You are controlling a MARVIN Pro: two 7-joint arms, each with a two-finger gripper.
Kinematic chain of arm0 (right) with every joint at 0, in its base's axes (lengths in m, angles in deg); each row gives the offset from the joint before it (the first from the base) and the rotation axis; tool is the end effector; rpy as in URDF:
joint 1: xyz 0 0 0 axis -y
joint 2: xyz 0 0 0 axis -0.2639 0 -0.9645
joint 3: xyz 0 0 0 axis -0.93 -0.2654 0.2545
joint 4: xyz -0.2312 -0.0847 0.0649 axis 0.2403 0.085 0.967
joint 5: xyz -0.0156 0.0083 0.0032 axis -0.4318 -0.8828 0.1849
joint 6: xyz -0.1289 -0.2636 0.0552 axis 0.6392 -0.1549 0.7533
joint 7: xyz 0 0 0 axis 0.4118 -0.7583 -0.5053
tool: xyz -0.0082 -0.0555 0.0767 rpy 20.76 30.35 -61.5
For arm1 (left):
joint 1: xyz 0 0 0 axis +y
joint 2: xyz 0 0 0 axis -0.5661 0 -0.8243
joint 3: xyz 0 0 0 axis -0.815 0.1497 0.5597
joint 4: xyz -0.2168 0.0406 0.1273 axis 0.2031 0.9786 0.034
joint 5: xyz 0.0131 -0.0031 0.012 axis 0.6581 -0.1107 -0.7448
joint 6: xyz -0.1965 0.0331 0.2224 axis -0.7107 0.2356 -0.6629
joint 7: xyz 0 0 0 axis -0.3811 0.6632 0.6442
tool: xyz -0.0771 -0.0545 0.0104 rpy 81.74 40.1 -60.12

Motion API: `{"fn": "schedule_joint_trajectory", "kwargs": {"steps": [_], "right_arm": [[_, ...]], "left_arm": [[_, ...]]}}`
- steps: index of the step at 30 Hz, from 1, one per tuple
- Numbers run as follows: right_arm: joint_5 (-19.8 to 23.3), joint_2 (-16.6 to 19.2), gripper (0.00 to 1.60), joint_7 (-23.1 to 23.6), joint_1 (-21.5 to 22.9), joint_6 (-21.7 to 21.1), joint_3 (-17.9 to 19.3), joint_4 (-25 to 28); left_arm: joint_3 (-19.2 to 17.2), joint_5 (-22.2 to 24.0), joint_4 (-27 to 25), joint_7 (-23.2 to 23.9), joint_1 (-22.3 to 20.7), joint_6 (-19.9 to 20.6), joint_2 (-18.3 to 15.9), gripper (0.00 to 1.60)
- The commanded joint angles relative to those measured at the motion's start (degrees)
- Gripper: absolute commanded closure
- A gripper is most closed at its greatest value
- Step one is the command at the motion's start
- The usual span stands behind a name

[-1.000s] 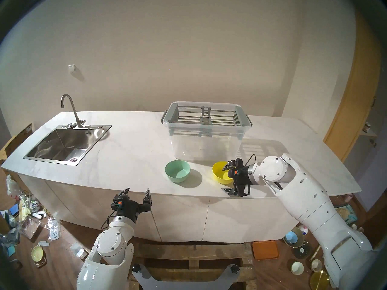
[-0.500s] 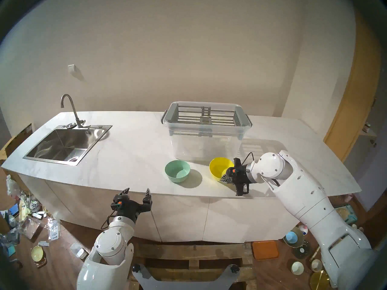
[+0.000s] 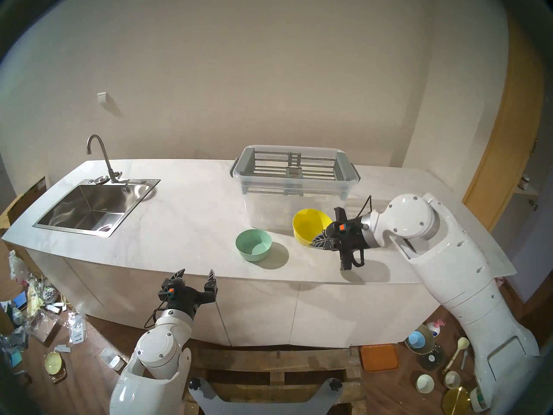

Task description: Place the plate or bowl neatly into the plate slot of the drying rack

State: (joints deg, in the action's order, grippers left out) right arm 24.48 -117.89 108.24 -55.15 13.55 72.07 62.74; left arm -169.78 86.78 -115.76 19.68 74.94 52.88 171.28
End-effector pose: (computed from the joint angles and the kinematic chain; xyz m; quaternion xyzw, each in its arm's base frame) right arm 0.3752 -0.0145 -0.1165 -0.5522 -0.7125 -0.4307 0.0443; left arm 0.3200 -0.0105 -0.3156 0.7499 0.0049 0.6615 0.0042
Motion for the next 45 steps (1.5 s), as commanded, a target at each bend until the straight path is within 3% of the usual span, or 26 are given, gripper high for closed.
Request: {"fn": "schedule_joint_trajectory", "kwargs": {"steps": [1,3,7,13,24,30,37,38,45], "right_arm": [[3.26,2.27,1.60,1.74,-1.79,-7.14,4.12,5.87],[4.47,2.68,1.60,1.94,-1.50,-10.63,5.06,7.85],[4.71,1.82,1.60,2.11,0.41,-13.51,5.48,9.50],[5.10,-2.25,1.60,2.37,9.02,-14.77,3.56,9.08],[-0.84,-13.09,1.60,2.77,20.23,-10.45,1.34,4.20],[-9.52,-19.51,1.60,1.79,27.01,-6.11,-2.19,-5.58],[-20.47,-26.30,1.60,1.96,34.68,-0.99,-3.59,-19.22],[-22.46,-28.00,1.60,1.22,33.07,0.18,-1.68,-19.30],[-28.99,-32.09,1.60,1.83,40.73,4.68,-1.25,-31.74]], "left_arm": [[0.15,0.11,-1.56,0.25,-0.29,-0.35,-0.02,0.00],[0.15,0.12,-1.59,0.27,-0.27,-0.33,-0.02,0.00],[0.15,0.14,-1.63,0.29,-0.25,-0.31,-0.03,0.00],[0.15,0.10,-1.52,0.23,-0.31,-0.36,-0.01,0.00],[0.16,0.07,-1.37,0.18,-0.40,-0.39,0.01,0.00],[0.16,0.06,-1.30,0.15,-0.44,-0.40,0.02,0.00],[0.16,0.06,-1.28,0.14,-0.45,-0.40,0.01,0.00],[0.16,0.06,-1.28,0.14,-0.45,-0.40,0.01,0.00],[0.17,0.06,-1.31,0.14,-0.43,-0.40,0.01,0.00]]}}
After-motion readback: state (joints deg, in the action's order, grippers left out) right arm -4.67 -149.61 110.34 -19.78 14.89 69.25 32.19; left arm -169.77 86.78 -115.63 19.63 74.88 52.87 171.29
